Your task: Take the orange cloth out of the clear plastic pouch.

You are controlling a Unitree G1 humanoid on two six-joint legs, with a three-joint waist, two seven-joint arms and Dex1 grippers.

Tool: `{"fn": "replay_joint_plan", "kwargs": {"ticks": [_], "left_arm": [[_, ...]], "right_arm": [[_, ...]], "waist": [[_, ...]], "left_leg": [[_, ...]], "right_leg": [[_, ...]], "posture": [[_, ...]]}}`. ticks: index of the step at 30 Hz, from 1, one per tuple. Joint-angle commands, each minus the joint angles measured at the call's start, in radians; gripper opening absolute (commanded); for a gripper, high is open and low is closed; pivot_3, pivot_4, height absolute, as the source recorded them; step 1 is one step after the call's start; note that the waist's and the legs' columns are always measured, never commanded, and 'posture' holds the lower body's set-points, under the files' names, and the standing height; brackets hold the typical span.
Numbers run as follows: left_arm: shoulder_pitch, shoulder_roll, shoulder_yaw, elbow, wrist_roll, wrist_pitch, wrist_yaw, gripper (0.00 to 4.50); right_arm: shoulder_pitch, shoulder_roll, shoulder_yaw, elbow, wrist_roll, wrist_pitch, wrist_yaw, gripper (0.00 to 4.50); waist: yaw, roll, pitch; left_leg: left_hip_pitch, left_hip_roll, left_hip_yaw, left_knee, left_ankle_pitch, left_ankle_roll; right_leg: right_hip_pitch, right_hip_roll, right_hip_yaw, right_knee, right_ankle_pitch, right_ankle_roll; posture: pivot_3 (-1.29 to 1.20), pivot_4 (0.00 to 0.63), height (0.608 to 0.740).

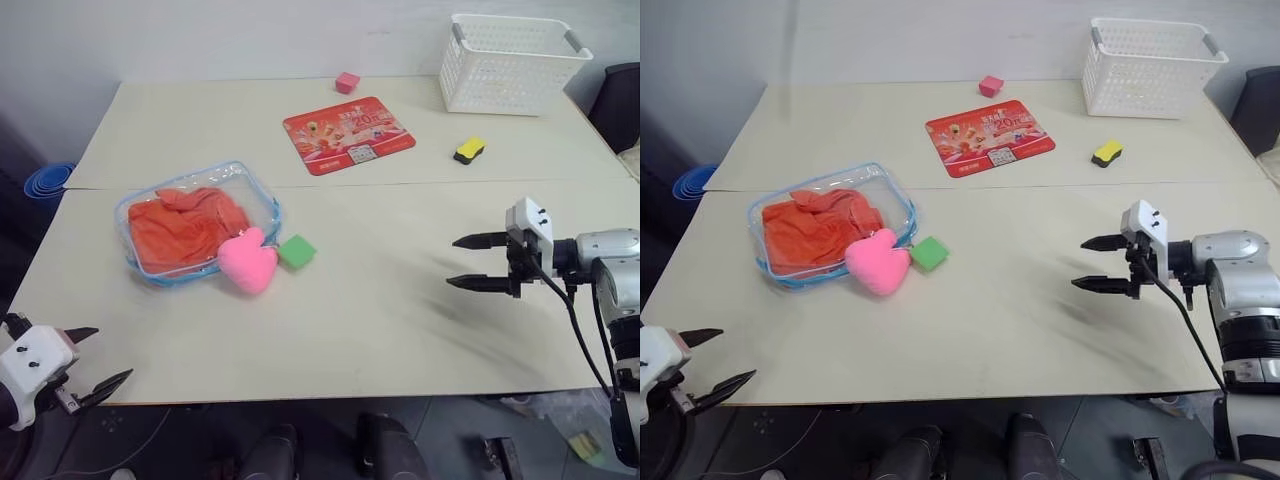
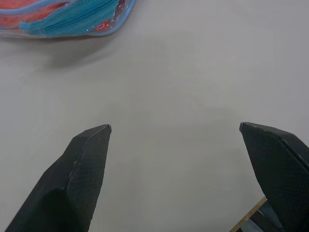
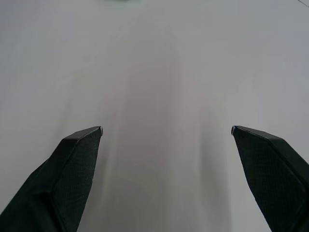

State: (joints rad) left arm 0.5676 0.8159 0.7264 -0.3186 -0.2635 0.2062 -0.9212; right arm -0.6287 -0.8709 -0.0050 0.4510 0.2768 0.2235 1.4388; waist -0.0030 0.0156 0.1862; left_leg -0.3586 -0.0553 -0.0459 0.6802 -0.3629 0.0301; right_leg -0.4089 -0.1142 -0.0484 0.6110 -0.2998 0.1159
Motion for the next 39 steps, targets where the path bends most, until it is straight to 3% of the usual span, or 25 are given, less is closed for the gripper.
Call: {"fn": "replay_joint_plan", "kwargs": {"ticks": [1,20,25,31,33,39], "left_arm": [[0.015,-0.008,0.006,-0.029,-0.006,0.007,-0.006,4.50],[-0.053,-0.026,-0.031,-0.124,-0.068,0.163,0.022,4.50],[-0.116,-0.048,-0.037,-0.214,-0.209,0.284,0.036,4.50],[-0.257,0.009,-0.028,-0.363,-0.549,0.513,0.059,4.50],[-0.316,0.058,-0.037,-0.386,-0.630,0.567,0.069,4.50],[-0.414,0.133,-0.055,-0.369,-0.650,0.604,0.117,4.50]], "right_arm": [[-0.015,0.003,-0.027,-0.038,0.015,-0.002,-0.018,4.49],[0.052,0.038,-0.030,-0.181,0.041,0.091,-0.115,4.49],[0.090,0.083,-0.034,-0.300,0.074,0.192,-0.210,4.49],[0.132,0.283,0.013,-0.567,0.141,0.406,-0.456,4.49],[0.107,0.415,0.026,-0.594,0.127,0.460,-0.612,4.49],[0.078,0.607,0.110,-0.603,0.083,0.510,-0.801,4.49]], "waist": [[0.000,0.000,0.000],[0.001,0.000,0.000],[0.001,0.000,0.000],[0.001,0.000,0.000],[-0.002,0.000,0.000],[-0.003,0.000,0.000]], "left_leg": [[0.000,0.000,0.000,0.000,0.000,0.000],[0.000,0.000,0.000,0.000,0.000,0.000],[0.000,0.000,0.000,0.001,0.000,0.000],[0.000,0.000,-0.001,0.002,0.000,-0.001],[0.000,0.000,-0.001,0.002,0.000,-0.001],[0.000,-0.001,-0.001,0.002,0.001,-0.002]], "right_leg": [[0.000,0.000,0.000,0.000,0.000,0.000],[0.000,0.000,0.000,0.001,0.000,0.000],[0.000,0.000,0.000,0.001,0.000,0.000],[-0.001,0.000,0.000,0.005,0.000,0.000],[-0.002,0.000,0.001,0.009,0.000,0.000],[-0.004,0.001,0.001,0.014,0.000,0.000]], "posture": [[0.00,0.150,0.740],[0.00,0.150,0.740],[0.00,0.150,0.740],[0.00,0.150,0.740],[0.00,0.150,0.740],[0.00,0.150,0.740]]}}
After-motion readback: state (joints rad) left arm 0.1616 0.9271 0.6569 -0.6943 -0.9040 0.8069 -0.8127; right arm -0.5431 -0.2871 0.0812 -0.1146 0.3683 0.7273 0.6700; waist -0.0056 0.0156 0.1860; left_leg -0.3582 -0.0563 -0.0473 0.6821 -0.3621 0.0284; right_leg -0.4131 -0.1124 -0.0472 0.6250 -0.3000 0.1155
